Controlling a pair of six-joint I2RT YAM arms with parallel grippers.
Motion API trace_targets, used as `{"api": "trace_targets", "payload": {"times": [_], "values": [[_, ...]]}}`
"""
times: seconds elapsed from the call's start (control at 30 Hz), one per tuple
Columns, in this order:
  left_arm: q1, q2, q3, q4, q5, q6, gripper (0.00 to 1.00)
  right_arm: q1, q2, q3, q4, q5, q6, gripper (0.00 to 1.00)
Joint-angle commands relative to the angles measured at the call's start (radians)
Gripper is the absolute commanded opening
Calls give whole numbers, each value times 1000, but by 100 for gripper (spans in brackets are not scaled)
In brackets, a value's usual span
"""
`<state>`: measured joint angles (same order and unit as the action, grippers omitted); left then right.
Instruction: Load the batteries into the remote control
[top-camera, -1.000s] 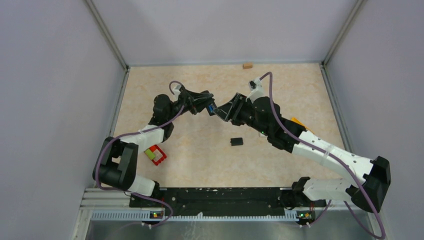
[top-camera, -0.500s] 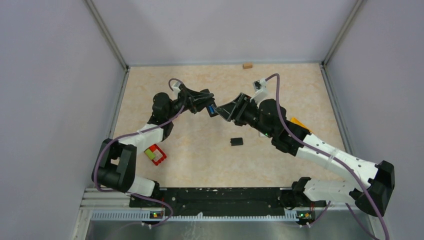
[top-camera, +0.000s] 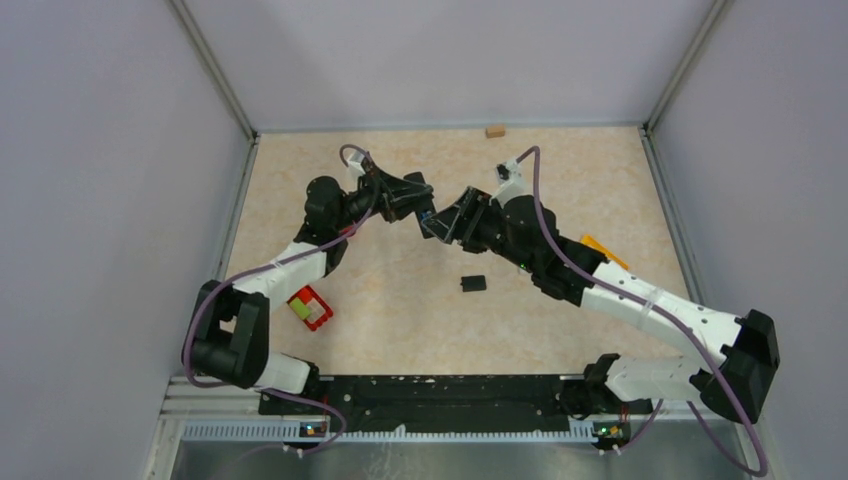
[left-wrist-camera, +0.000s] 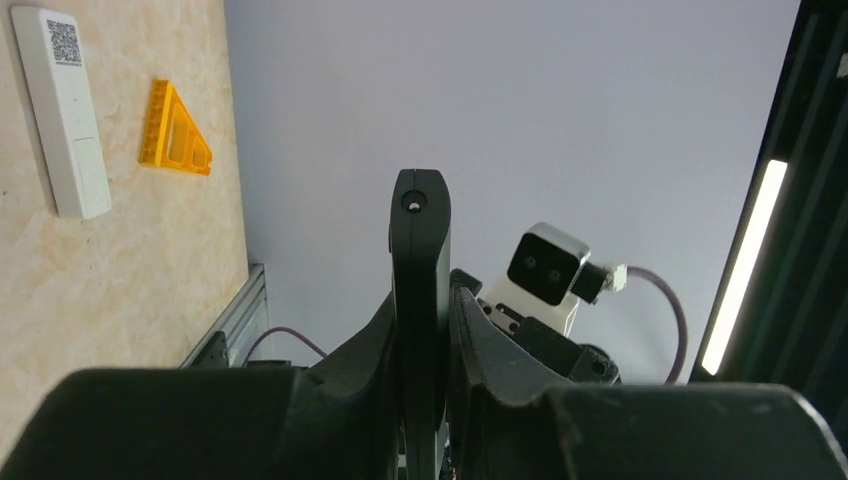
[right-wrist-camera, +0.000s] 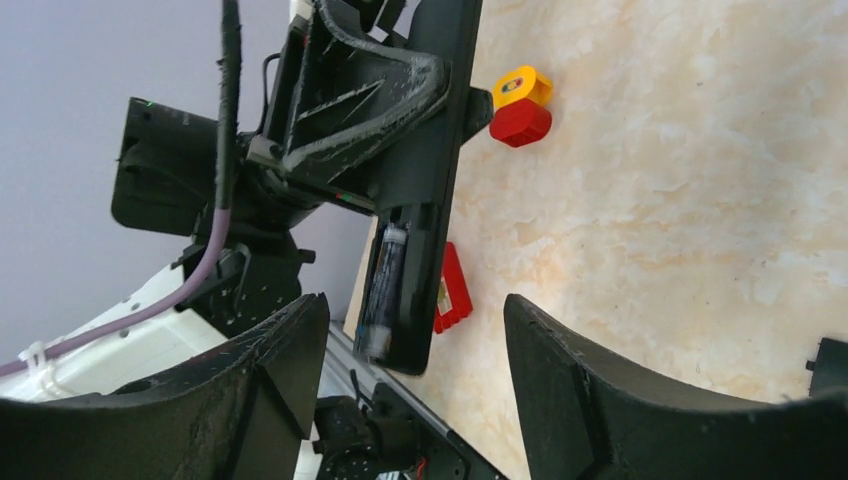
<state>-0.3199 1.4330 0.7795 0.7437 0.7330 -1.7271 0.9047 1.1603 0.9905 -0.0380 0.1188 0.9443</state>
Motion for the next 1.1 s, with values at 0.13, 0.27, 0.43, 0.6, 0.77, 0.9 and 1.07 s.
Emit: {"api": "trace_targets", "payload": {"times": [0.13, 0.27, 0.43, 0.6, 0.77, 0.9, 1.07], "values": [[-15, -60, 43, -35, 54, 166, 0, -24, 29, 65, 11, -17, 25, 57], [-15, -58, 43, -35, 60, 171, 0, -33, 32, 57, 13, -26, 38, 51], [-16, -57, 48, -29, 62, 164, 0, -37, 44, 56, 8, -42, 45, 38], [-16, -53, 50, -12, 63, 144, 0, -38, 44, 45, 7, -47, 41, 29], [-16, -51, 55, -3, 66, 130, 0, -39, 42, 48, -5, -39, 36, 20], [-15, -50, 57, -6, 64, 126, 0, -39, 38, 64, -20, -34, 32, 41], [-15, -29, 55, -9, 55, 111, 0, -41, -16, 32, 44, -33, 29, 68]]}}
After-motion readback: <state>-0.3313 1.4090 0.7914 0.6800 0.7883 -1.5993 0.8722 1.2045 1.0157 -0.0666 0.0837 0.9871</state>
